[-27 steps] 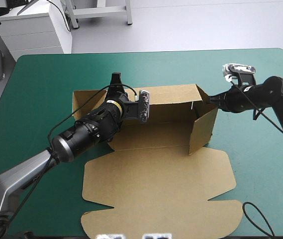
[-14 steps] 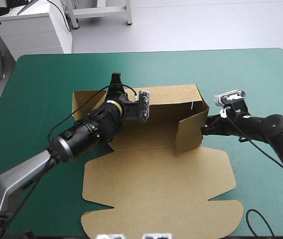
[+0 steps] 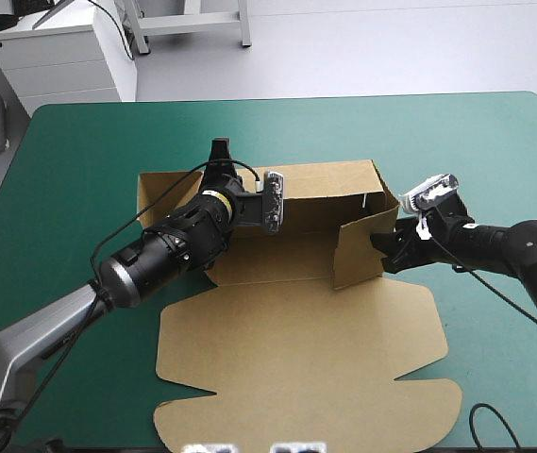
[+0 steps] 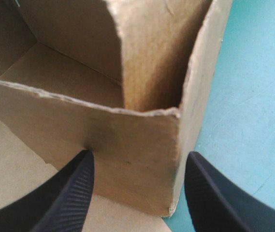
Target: Fold the box
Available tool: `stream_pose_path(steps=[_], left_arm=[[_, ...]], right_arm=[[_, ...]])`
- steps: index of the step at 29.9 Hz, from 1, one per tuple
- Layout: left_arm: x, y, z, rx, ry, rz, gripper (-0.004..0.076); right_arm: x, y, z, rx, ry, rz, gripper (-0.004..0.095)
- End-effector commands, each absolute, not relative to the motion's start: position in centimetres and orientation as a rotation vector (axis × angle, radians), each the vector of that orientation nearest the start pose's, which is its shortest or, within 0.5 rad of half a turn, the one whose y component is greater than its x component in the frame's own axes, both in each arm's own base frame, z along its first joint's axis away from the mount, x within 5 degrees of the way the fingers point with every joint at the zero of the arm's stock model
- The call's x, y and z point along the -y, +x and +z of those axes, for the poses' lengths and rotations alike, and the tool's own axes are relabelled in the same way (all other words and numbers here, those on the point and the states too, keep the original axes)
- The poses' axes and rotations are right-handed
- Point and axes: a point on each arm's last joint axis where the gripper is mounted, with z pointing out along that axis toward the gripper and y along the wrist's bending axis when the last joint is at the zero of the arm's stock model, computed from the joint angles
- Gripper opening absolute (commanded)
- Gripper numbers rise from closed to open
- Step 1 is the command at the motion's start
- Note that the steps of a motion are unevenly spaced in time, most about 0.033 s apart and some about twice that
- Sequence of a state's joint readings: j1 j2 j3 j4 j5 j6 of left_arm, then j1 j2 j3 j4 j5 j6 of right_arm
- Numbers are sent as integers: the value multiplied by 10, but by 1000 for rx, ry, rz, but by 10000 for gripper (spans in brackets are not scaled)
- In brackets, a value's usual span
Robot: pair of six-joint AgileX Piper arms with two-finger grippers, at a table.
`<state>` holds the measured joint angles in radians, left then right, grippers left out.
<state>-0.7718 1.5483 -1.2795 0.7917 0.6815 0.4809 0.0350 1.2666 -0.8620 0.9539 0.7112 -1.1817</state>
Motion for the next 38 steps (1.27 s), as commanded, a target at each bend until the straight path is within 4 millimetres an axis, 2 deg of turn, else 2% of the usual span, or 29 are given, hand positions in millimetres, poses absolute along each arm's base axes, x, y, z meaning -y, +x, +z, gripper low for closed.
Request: stream_pose_path(steps=[1,6,13,16,20,24,27,33,38], left_arm=[[200,269,331,-1655,1696,720,-8],[202,271,327,-1655,1710,730,-8],[205,267,325,-1669,1721,716,-8],[207,265,323,-1673,1743,707,-8],[208,263,311,-1684,1873,703,-8],[210,264,310,-1680,1867,694,-8],[210,264,311,-1679,1869,699,-8],[210,264,310,-1685,1869,690,-8],[210,264,310,-1688,1870,690,-8]], right_arm=[[-61,252,305,-2069,-685,508,548],[-71,256,299,-2072,-705,516,548],[-88,264,295,-2039,-705,435,550],[-91,266,291,-2046,-709,433,550],[-91,268,288,-2058,-699,431,549],[-92,270,283,-2075,-708,436,540],[-93,273,277,-2102,-705,457,437],[-96,271,272,-2133,-737,514,0],[-99,268,271,-2142,-766,554,-14]])
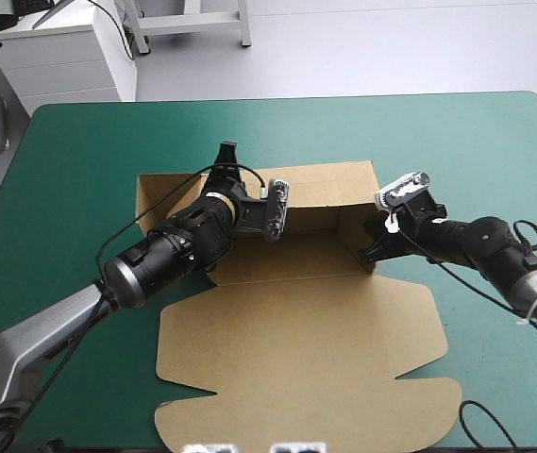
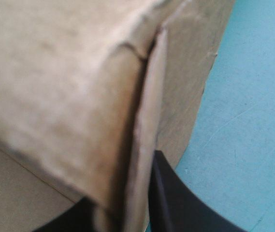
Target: Fold the box
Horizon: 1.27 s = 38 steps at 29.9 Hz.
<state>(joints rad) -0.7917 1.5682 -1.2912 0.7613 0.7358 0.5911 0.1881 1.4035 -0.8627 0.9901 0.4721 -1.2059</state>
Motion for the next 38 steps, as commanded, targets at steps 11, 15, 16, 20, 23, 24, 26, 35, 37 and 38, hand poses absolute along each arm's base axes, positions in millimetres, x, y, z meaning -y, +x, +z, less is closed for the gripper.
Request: stream_pose_path(steps=[11,15,16,20,23,24,26,35,37,38], left_arm=[[206,256,318,-1745,1823,680,3],[204,238,335,-1744,1788,604,107],[204,234,338,-1747,1786,586,142],[198,218,348,-1779,1776,572,368],[194,208,357,-1805,1738,552,540],[193,205,359,-1804,1734,551,572],[190,197,365,-1803,1734,546,583],[178,157,397,-1688,1688,432,583],[175,152,407,-1638,1647,396,570],[173,150,411,-1616,1631,382,545]], right_arm=[[-96,272,272,-2167,-657,553,-14],[-95,273,272,-2163,-639,535,-14],[-95,273,272,-2162,-638,533,-13],[-94,275,273,-2156,-615,514,-14],[-93,276,273,-2154,-608,506,-14],[-93,276,273,-2155,-605,508,-14],[-93,276,273,-2155,-601,505,-14],[-92,278,274,-2151,-575,489,-14],[-92,278,274,-2151,-575,489,-14],[-92,278,274,-2149,-576,486,-14]])
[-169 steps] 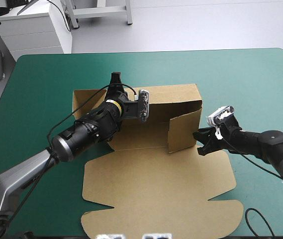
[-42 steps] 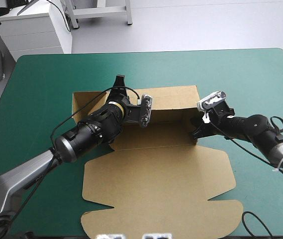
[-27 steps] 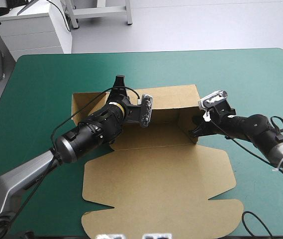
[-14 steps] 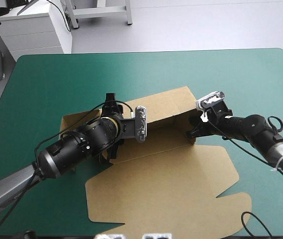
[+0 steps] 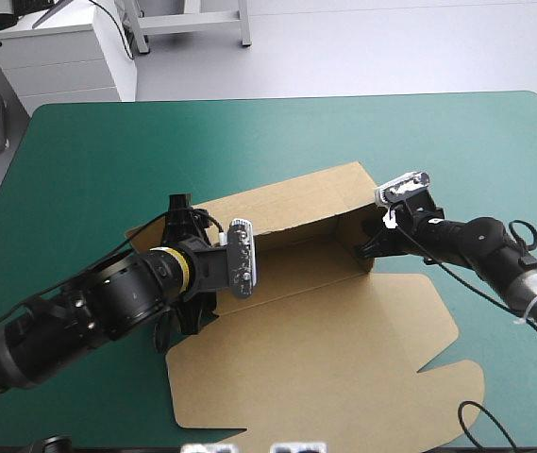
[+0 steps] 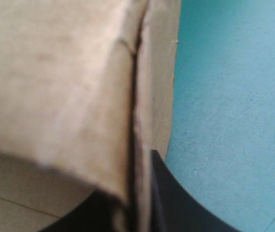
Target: Fold the box
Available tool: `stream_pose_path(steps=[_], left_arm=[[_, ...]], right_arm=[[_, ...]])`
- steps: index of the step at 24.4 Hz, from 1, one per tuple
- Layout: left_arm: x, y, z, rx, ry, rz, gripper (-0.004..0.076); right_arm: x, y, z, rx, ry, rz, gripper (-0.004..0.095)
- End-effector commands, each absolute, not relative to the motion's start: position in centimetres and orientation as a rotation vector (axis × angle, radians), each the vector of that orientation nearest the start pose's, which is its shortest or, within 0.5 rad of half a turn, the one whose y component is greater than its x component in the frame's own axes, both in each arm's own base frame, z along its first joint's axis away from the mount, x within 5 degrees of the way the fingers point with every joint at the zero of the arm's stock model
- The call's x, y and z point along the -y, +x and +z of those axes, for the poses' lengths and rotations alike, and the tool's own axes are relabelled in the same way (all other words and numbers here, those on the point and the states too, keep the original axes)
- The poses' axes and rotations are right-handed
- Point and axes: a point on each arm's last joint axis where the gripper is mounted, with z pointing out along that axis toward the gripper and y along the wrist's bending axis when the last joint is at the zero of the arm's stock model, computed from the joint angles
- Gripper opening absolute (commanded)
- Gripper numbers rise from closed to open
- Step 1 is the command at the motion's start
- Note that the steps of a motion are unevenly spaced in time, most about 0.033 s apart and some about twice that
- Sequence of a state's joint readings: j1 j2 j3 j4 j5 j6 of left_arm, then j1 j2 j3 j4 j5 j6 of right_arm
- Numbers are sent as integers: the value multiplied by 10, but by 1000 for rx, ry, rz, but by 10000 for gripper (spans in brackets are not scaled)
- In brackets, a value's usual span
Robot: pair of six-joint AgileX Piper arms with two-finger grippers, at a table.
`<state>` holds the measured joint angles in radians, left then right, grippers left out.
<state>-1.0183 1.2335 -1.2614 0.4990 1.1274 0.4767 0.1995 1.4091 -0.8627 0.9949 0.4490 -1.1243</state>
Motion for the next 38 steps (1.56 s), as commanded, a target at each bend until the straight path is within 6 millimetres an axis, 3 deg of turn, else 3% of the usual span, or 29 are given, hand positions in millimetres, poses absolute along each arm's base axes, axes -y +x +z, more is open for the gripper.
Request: stream_pose_path(steps=[1,4,8,14,18,25,29,31,34,38], left_arm=[[172,149,413,-1602,1619,374,515],[167,146,421,-1563,1590,359,340],[166,149,427,-1511,1569,418,-10],[162,157,441,-1528,1499,457,18],[136,179,464,-1684,1255,410,18],[58,220,454,-2040,915,165,18],[-1,223,454,-2166,527,-19,15],[-13,218,458,-2165,426,-64,12],[-12,215,460,-2155,390,-141,12],[-10,213,458,-2175,406,-181,7]], right_arm=[[-91,278,274,-2149,-575,484,-14],[-91,278,274,-2147,-572,480,-14],[-91,278,274,-2147,-570,478,-14],[-90,279,274,-2142,-574,463,-14],[-89,278,278,-2125,-573,446,-14],[-87,271,290,-2078,-611,402,-14],[-84,258,308,-2034,-623,376,-14],[-79,250,319,-2020,-634,322,-14],[-72,238,332,-2052,-626,265,-14],[-68,221,356,-2224,-612,284,-14]])
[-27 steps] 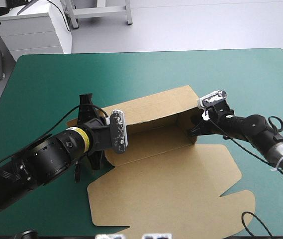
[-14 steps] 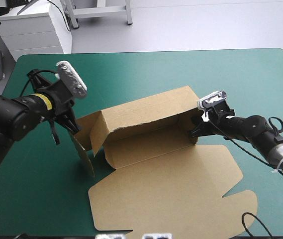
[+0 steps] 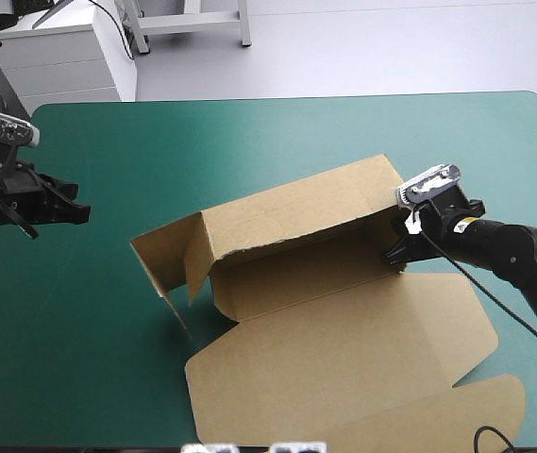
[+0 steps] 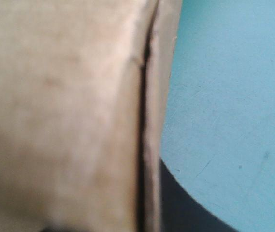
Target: Fold the box
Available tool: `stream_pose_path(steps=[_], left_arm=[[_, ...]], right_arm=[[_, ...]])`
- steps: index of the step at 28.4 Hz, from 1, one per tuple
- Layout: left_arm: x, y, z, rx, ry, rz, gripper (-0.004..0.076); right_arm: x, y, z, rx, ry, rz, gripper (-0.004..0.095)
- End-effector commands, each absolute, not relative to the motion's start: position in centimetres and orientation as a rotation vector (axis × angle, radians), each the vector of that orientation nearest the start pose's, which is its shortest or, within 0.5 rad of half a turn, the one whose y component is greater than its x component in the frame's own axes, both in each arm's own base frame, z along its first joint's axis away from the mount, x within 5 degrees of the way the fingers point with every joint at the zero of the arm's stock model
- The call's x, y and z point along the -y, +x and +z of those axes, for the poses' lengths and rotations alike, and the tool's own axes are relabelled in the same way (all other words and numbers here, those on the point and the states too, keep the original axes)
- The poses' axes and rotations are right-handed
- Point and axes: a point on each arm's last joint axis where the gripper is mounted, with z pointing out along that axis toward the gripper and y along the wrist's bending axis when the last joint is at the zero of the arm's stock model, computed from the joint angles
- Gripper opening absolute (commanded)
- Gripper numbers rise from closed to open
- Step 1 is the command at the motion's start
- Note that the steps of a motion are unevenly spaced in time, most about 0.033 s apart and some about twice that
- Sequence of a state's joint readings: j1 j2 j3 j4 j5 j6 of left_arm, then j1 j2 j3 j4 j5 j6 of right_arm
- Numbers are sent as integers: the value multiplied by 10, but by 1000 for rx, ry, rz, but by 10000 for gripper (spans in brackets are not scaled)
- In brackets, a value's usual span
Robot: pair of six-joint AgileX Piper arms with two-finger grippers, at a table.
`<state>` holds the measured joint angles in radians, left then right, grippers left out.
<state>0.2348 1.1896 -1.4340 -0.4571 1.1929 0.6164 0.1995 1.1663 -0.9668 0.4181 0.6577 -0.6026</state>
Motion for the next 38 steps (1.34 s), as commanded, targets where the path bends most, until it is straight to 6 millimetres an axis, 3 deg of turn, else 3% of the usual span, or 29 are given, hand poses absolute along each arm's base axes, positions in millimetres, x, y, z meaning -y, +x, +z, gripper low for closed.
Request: stream_pose_path(steps=[1,6,11,23,30,33,38], left_arm=[[-9,213,458,-2171,416,-182,1],[-9,214,458,-2169,429,-176,-8],[-9,214,458,-2169,429,-176,-8],[-9,214,458,-2167,437,-172,-8],[-9,214,458,-2169,438,-174,-8],[-9,214,458,-2169,438,-174,-8],[-9,214,458,-2169,438,-174,-8]], right_arm=[[-67,220,360,-2256,-604,290,-14],[-63,234,363,-2384,-458,251,-14],[-67,260,351,-2548,-454,250,-14],[-85,359,329,-2728,-355,248,-14],[-94,391,309,-2812,-350,295,-3],[-96,395,309,-2779,-354,302,81],[-95,396,315,-2725,-419,281,357]])
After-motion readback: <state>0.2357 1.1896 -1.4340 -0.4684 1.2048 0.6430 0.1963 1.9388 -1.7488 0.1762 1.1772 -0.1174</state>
